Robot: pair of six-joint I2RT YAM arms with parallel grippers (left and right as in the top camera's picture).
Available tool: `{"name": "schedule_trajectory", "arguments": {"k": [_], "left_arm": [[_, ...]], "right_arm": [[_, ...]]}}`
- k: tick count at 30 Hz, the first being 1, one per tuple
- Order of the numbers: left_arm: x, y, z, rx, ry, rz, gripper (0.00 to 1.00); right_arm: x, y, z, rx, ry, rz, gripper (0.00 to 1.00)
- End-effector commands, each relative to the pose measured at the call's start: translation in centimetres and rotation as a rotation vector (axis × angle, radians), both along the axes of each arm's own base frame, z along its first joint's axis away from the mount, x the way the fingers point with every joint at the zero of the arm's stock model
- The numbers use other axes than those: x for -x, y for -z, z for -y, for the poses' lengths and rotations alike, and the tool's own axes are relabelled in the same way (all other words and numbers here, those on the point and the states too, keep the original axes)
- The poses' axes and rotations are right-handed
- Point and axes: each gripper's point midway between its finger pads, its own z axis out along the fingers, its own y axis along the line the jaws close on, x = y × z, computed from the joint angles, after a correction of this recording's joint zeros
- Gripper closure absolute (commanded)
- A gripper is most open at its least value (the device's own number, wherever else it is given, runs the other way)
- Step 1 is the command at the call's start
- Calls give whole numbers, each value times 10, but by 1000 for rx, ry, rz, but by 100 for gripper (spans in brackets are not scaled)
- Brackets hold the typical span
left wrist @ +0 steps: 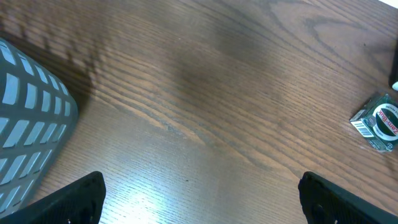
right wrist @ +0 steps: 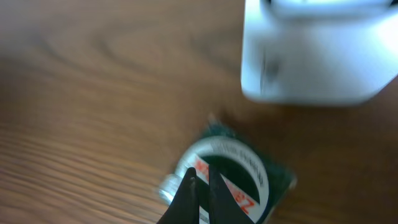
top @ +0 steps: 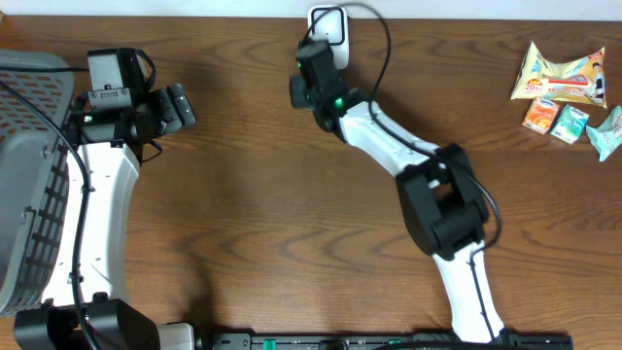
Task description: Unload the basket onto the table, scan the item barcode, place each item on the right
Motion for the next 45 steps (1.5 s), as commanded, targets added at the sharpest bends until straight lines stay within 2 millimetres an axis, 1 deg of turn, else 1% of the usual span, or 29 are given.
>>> {"name": "schedule_trajectory", "arguments": {"k": [1, 4, 7, 10, 14, 17, 19, 21, 24, 26, 27, 28, 29, 30, 32, 35, 37, 41, 45], "left_arm": [[1, 4, -2, 1, -14, -12, 2], [1, 4, -2, 1, -14, -12, 2], [1, 4, -2, 1, -14, -12, 2], [1, 4, -2, 1, -14, -12, 2], [1, 4, -2, 1, -14, -12, 2], [1, 4, -2, 1, -14, -12, 3], [1, 4, -2, 1, -14, -12, 2], [1, 4, -2, 1, -14, -12, 2], [1, 4, -2, 1, -14, -12, 2], [1, 4, -2, 1, -14, -12, 2], [1, 4, -2, 1, -14, -12, 2], [1, 4, -2, 1, -14, -12, 2], [1, 4, -2, 1, -14, -12, 2], [1, 4, -2, 1, -14, -12, 2], [1, 4, -2, 1, -14, -12, 2], [1, 4, -2, 1, -14, -12, 2], [1, 4, -2, 1, -14, -12, 2], [1, 4, -2, 1, -14, -12, 2], [1, 4, -2, 1, -14, -12, 2]], "right_arm": [[4, 21, 7, 40, 6, -40, 99], [13, 34, 14, 75, 8, -96, 99], [23, 41, 22, 108, 12, -149, 99], [36, 44, 36, 149, 19, -218, 99], [53, 42, 57, 216, 42, -296, 99], [61, 30, 72, 273, 72, -314, 99], [65, 16, 81, 291, 87, -314, 99], [66, -2, 85, 282, 92, -304, 99], [63, -36, 84, 243, 98, -247, 99], [58, -52, 77, 186, 106, -207, 98], [55, -57, 74, 144, 135, -196, 91], [54, -58, 72, 107, 164, -195, 74], [53, -57, 71, 75, 198, -200, 46], [53, -54, 71, 46, 236, -213, 32], [53, -48, 71, 12, 284, -233, 20], [52, -35, 73, -37, 380, -262, 13], [51, -22, 78, -56, 461, -277, 1], [51, 9, 86, -64, 556, -319, 1], [55, 36, 87, -43, 574, -359, 1]]}}
